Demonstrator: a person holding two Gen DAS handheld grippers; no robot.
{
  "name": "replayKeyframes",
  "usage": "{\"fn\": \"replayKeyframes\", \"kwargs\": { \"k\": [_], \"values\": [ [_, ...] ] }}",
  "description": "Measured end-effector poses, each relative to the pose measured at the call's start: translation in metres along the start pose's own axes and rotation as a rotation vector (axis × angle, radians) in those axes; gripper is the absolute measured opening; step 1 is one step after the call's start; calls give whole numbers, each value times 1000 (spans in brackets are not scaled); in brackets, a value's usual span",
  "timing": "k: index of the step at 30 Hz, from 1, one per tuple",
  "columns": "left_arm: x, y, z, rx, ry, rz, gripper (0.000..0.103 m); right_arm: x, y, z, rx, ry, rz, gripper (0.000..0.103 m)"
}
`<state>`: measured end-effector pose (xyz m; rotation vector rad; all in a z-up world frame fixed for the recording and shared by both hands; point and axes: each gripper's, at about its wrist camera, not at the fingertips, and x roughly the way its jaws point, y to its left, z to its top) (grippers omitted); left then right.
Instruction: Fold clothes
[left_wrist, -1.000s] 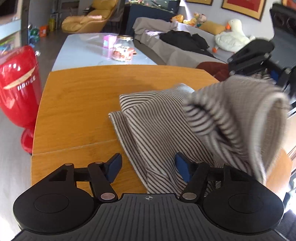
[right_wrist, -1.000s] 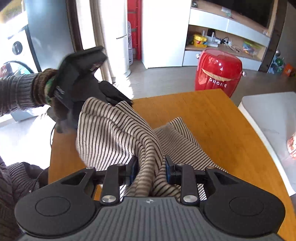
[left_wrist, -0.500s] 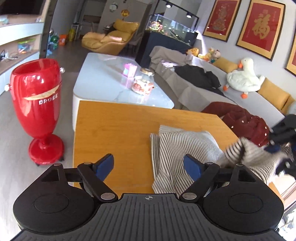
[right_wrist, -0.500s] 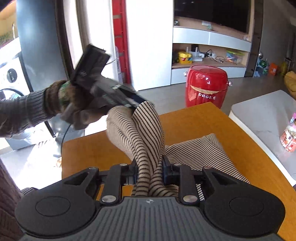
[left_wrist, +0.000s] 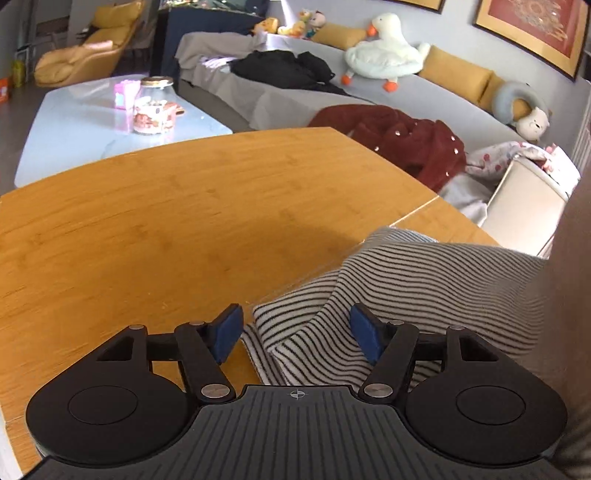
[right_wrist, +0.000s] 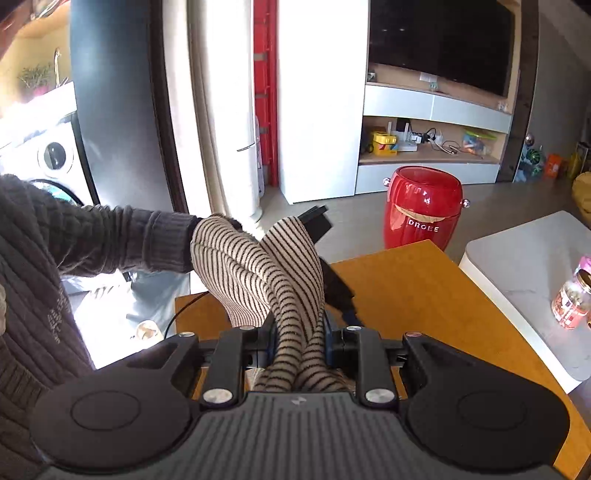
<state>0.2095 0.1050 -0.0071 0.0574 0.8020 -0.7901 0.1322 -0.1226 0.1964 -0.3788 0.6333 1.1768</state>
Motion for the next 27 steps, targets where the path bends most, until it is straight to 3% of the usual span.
{"fn": "replayKeyframes", "kwargs": {
  "k": [3, 6, 10, 12, 14, 16, 19, 23, 27],
  "values": [
    [-8, 3, -7, -14, -3, 20, 69, 57, -52, -25, 128, 98, 48, 23],
    [-29, 17, -15, -50, 2, 111, 66, 107, -83, -63, 207, 189, 27, 26],
    [-78, 26, -12, -115, -61, 166, 68, 118, -109, -84, 324, 116, 52, 31],
    [-103, 16, -5, -100, -117, 178, 73, 120, -110, -88, 326, 95, 36, 31],
    [-122, -2, 5, -48, -181, 159, 78, 121, -110, -90, 334, 78, 21, 33],
    [-129, -25, 14, 6, -229, 94, 82, 121, -108, -92, 330, 54, -20, 44],
    [-108, -57, 23, 71, -210, -10, 85, 116, -96, -97, 333, -9, -114, 49],
    [-41, -78, 22, 118, -35, 1, 77, 99, -75, -108, 377, -107, -271, 58],
    [-14, -71, 23, 74, -12, -2, 79, 67, -53, -126, 426, -196, -428, 65]
  ]
}}
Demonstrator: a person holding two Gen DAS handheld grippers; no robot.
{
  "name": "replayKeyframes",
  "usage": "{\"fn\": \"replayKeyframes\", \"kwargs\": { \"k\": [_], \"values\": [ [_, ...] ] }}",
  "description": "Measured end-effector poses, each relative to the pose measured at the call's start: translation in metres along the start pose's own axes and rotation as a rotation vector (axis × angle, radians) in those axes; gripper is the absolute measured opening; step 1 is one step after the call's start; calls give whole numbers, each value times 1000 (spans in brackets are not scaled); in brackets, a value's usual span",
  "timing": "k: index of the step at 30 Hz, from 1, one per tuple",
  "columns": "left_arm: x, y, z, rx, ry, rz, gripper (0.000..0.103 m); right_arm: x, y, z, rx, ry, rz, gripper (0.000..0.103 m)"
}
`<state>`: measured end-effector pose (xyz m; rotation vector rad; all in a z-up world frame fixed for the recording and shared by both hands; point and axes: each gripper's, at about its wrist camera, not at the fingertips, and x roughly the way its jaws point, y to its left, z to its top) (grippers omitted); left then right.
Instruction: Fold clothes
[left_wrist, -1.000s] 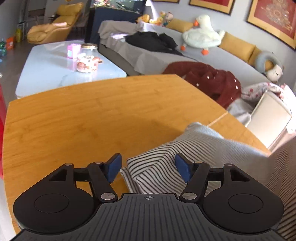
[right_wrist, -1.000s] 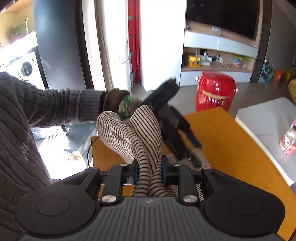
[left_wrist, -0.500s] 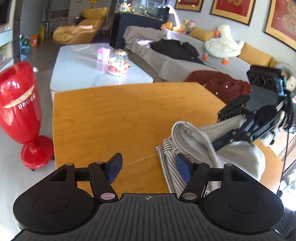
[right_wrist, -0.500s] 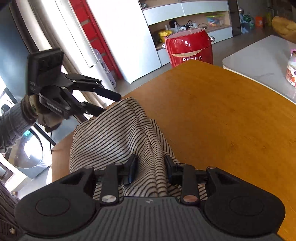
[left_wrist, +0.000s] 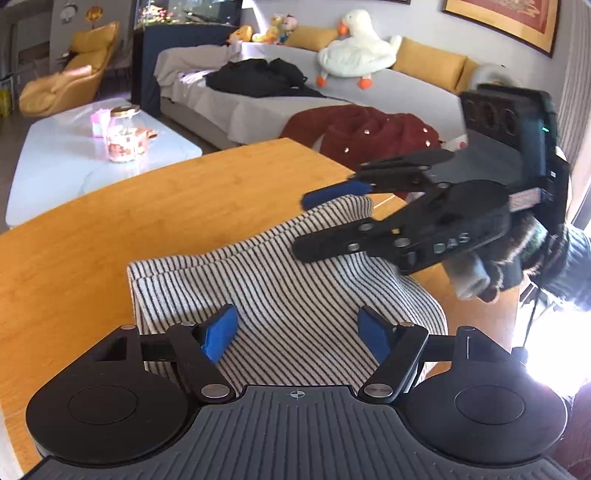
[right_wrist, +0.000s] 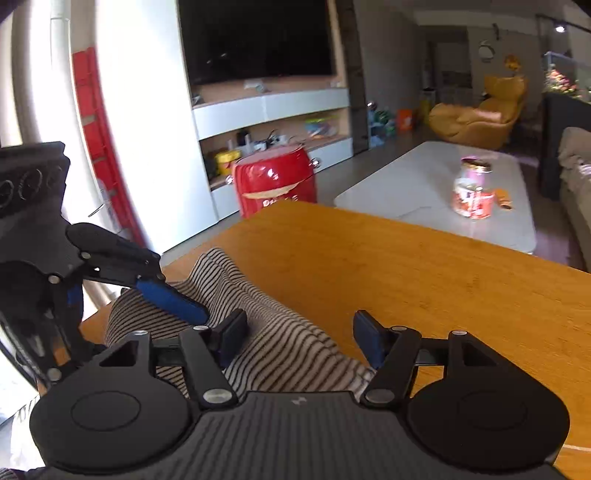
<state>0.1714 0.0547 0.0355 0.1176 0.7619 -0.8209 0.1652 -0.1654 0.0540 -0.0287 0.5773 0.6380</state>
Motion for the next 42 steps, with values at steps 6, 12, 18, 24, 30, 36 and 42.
{"fn": "replayKeyframes", "kwargs": {
  "k": [6, 12, 18, 24, 30, 36, 42],
  "values": [
    [6, 2, 4, -17, 2, 18, 81, -3, -22, -31, 101, 23, -139, 65],
    [-8, 5, 13, -11, -25, 98, 82, 5, -20, -42, 88, 13, -209, 68],
    [0, 27, 13, -87, -1, 156, 81, -40, 15, -31, 23, -119, -224, 64],
    [7, 29, 13, -72, 11, 166, 84, -7, 1, -46, 116, 2, -153, 54],
    [-2, 28, 13, -54, 17, 247, 84, -5, -15, -51, 181, 10, -143, 61],
    [-6, 51, 13, -145, 10, 291, 87, -35, -3, -50, 134, 4, -157, 64],
    [1, 56, 9, -177, 18, 274, 88, -42, 6, -47, 146, 24, -117, 65]
  ]
}}
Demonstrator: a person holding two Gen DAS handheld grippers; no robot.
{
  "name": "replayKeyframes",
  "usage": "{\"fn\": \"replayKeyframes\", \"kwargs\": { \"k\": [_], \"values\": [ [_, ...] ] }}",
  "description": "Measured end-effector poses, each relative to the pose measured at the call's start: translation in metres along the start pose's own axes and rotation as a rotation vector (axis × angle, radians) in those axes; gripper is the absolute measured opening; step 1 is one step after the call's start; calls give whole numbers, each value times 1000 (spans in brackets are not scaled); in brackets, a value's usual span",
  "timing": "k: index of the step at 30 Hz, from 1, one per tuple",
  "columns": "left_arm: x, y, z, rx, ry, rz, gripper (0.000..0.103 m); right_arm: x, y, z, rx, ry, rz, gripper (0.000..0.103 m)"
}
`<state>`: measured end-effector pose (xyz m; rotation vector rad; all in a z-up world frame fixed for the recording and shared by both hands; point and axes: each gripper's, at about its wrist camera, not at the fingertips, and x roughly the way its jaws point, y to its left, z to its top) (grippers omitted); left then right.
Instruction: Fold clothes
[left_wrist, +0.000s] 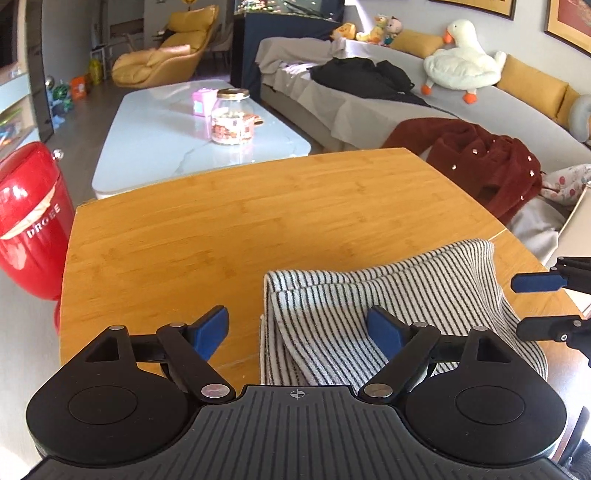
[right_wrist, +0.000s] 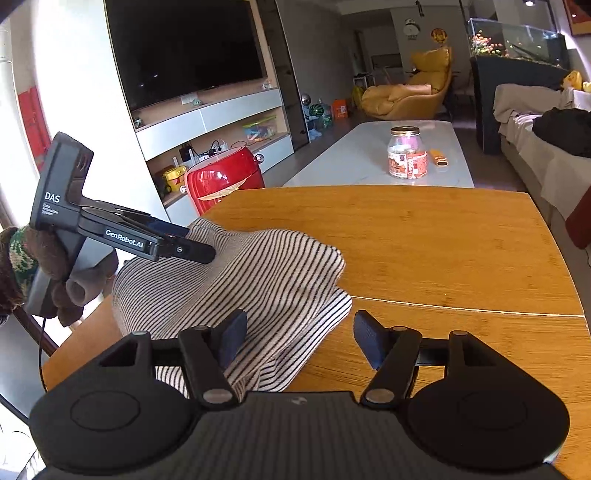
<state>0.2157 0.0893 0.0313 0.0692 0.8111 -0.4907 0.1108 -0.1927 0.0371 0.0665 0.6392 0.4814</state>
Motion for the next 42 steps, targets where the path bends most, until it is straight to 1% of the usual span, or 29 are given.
{"fn": "replayKeyframes", "kwargs": {
  "k": [3, 4, 6, 11, 14, 16, 19, 20, 21, 22, 24, 25, 26, 27, 29, 30, 31, 34, 36, 37, 38, 39, 42],
  "values": [
    [0, 11, -6, -61, 14, -34, 87, 18, 3, 5, -40, 22, -34, 55],
    [-1, 13, -10, -72, 18, -40, 87, 26, 3, 7, -51, 30, -43, 55],
    [-4, 17, -17, -92, 26, -49, 85, 42, 3, 11, -72, 42, -59, 55],
    [-19, 15, -34, -126, 38, -73, 78, 69, 8, 27, -130, 25, -86, 55],
    [-31, 3, -44, -117, 31, -77, 78, 86, 15, 35, -177, 7, -102, 55],
    [-39, -5, -50, -112, 25, -94, 80, 95, 20, 40, -215, -10, -123, 55],
    [-58, -13, -57, -89, 10, -111, 80, 88, 20, 44, -177, -24, -122, 56],
    [-67, -16, -57, -74, -9, -99, 81, 85, 19, 45, -160, -28, -119, 56],
    [-77, -18, -56, -56, -34, -80, 82, 78, 18, 44, -145, -33, -116, 61],
    [-87, -21, -55, -31, -62, -50, 84, 69, 16, 40, -133, -39, -112, 67],
    [-102, -31, -49, 60, -129, 52, 94, 52, 13, 31, -105, -41, -103, 70],
    [-107, -36, -46, 109, -156, 100, 95, 43, 10, 26, -79, -40, -100, 71],
    [-108, -41, -44, 149, -171, 132, 95, 34, 6, 20, -45, -40, -98, 71],
    [-106, -46, -41, 176, -174, 139, 95, 25, 2, 14, -12, -40, -96, 71],
    [-94, -53, -35, 195, -158, 91, 95, 10, -8, 5, 91, -31, -77, 73],
    [-84, -55, -34, 197, -137, 67, 95, 5, -13, 0, 142, -22, -59, 76],
    [-72, -56, -33, 198, -112, 53, 95, 1, -17, -4, 192, -11, -39, 76],
    [-40, -52, -35, 188, -55, 50, 96, -2, -22, -18, 278, 41, 6, 76],
    [-29, -42, -36, 134, -46, 16, 96, 7, -20, -25, 285, 91, 48, 76],
    [-26, -35, -37, 99, -44, -8, 96, 12, -18, -29, 285, 116, 69, 70],
    [-25, -29, -38, 63, -42, -34, 95, 18, -16, -31, 272, 125, 84, 68],
    [-24, -23, -40, 34, -42, -47, 91, 24, -13, -28, 245, 121, 89, 66],
    [-24, -5, -44, -38, -50, -50, 88, 48, -8, -10, 163, 99, 75, 63]
  ]
}}
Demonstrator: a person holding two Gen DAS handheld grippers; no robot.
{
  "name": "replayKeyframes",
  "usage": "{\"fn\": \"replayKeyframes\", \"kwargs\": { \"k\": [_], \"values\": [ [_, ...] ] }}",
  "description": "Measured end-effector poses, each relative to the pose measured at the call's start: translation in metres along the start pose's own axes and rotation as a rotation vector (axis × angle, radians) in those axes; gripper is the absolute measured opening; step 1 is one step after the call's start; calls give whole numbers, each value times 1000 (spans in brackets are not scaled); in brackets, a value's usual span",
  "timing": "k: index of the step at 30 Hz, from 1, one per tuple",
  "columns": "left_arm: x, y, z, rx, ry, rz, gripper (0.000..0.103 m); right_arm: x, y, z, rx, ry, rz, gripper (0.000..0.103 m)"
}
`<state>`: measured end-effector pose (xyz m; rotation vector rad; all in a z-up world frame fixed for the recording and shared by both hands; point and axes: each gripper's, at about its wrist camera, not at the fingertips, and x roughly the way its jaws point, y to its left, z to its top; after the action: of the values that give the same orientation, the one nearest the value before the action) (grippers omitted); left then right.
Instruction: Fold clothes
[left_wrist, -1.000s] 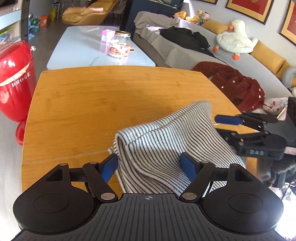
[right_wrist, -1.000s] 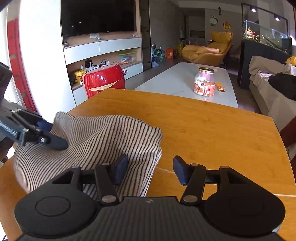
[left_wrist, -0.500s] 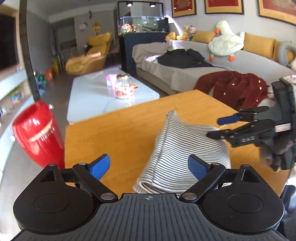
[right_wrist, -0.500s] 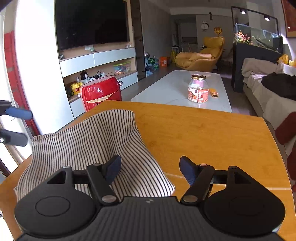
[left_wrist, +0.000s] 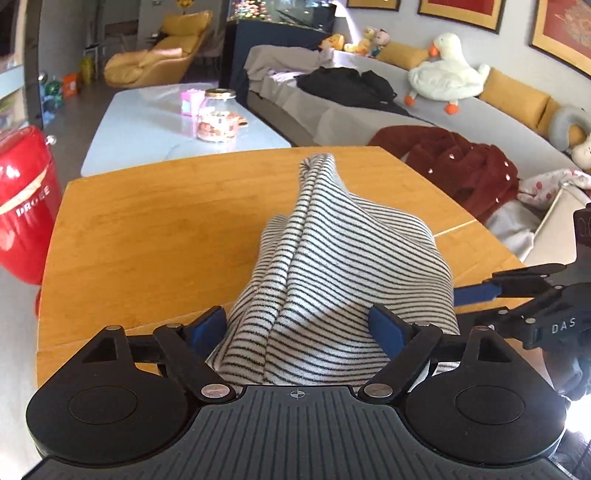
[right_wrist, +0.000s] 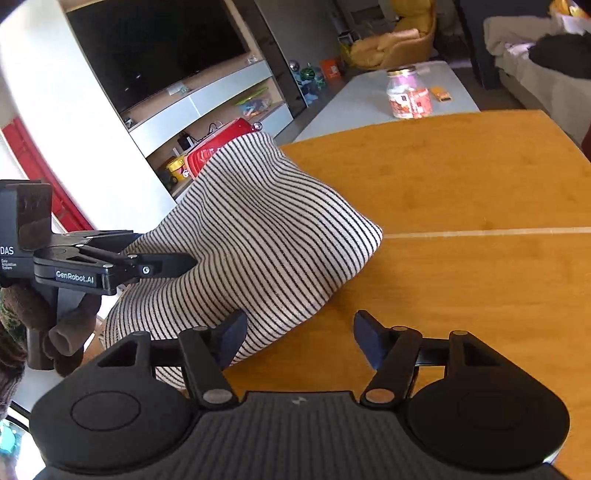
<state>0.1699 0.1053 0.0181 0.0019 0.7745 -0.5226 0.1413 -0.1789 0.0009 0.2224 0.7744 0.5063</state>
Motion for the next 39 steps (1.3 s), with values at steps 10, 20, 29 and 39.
{"fn": "replayKeyframes", "kwargs": {
  "k": [10, 20, 29, 39],
  "values": [
    [1, 41, -2, -161, -18, 12, 87, 107, 17, 84, -161, -44, -118, 61],
    [0, 50, 3, -267, -43, -8, 89, 94, 4, 80, -99, -75, -92, 67],
    [5, 47, 3, -387, -78, -32, 85, 50, 8, 62, -147, -179, -97, 71],
    [-67, 25, 44, -174, -315, 148, 74, 26, 55, 54, -368, -217, -9, 53]
  ]
}}
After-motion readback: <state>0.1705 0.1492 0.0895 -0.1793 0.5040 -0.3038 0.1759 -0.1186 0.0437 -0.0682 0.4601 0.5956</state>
